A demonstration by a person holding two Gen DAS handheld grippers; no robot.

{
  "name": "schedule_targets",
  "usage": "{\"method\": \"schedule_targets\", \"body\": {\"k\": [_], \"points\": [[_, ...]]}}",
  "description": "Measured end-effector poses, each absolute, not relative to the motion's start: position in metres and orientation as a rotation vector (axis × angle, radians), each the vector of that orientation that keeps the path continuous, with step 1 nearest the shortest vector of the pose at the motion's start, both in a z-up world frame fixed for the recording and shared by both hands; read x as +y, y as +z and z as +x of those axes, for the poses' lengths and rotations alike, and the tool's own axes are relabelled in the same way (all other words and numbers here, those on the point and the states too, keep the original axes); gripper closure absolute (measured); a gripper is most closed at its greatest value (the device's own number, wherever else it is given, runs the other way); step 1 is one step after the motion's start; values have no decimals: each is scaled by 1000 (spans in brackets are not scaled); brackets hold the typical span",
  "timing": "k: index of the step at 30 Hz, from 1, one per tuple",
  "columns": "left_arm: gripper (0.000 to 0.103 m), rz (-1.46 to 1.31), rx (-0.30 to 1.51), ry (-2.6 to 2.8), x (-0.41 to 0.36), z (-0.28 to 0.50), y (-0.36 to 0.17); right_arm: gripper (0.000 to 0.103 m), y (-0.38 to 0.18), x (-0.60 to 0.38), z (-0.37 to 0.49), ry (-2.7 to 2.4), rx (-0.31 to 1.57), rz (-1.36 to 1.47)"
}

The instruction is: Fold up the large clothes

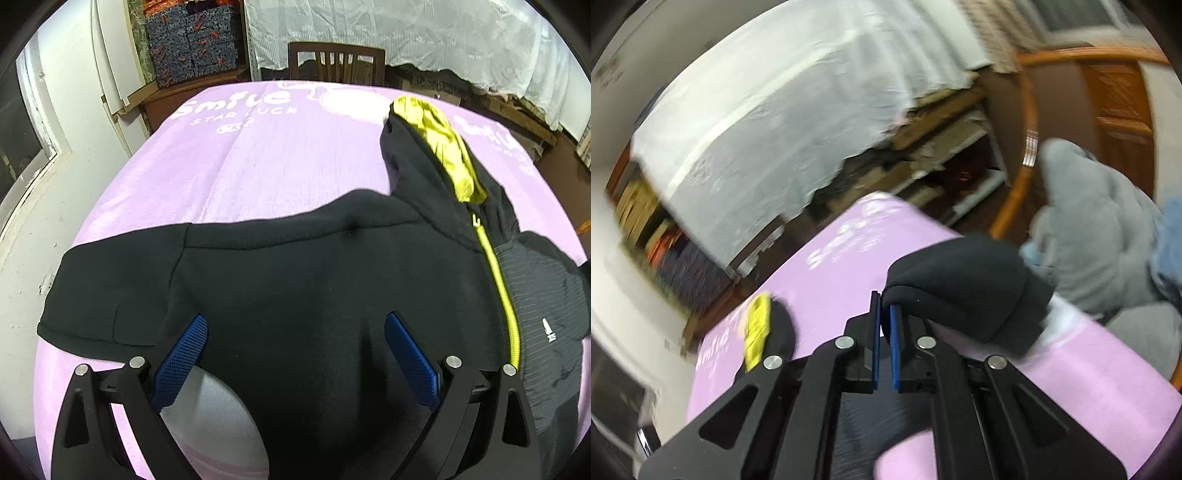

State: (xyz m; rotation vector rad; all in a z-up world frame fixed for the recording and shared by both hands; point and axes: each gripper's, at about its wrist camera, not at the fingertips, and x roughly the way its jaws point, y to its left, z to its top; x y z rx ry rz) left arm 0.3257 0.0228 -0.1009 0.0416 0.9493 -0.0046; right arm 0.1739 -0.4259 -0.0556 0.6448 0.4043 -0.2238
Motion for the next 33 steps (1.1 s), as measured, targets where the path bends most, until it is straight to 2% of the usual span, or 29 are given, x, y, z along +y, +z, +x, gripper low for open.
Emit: {"method": "schedule_targets", "body": {"k": [4,8,15,18,20,21,22,24,29,31,33], "points": [[6,24,924,-2,27,321,-92,99,-39,-359,195,-108,450,524],[6,-21,920,-11,37,319,-86,99,-46,-282,217,4,540,387],[6,-88,946,-39,46,321,-86,97,-116,-198,251,162,848,271],[6,-74,945,-42,44,321,-87,94,-130,-186,254,185,899,205],[6,-54,940,-51,39,319,-86,90,-126,-187,248,208,906,174],[6,-40,933,-55,36,318,-86,83,-123,-192,242,245,911,205],[6,-24,926,-55,33,316,-86,70,-119,-201,234,282,909,240],[6,27,904,-53,23,312,-85,62,-109,-224,209,322,851,301],[6,126,859,-139,-9,292,-83,64,-92,-294,179,179,710,368],[6,207,824,-183,-36,278,-79,84,-92,-325,183,133,710,429],[6,330,776,-235,-73,260,-74,89,-92,-348,191,113,708,498]]}}
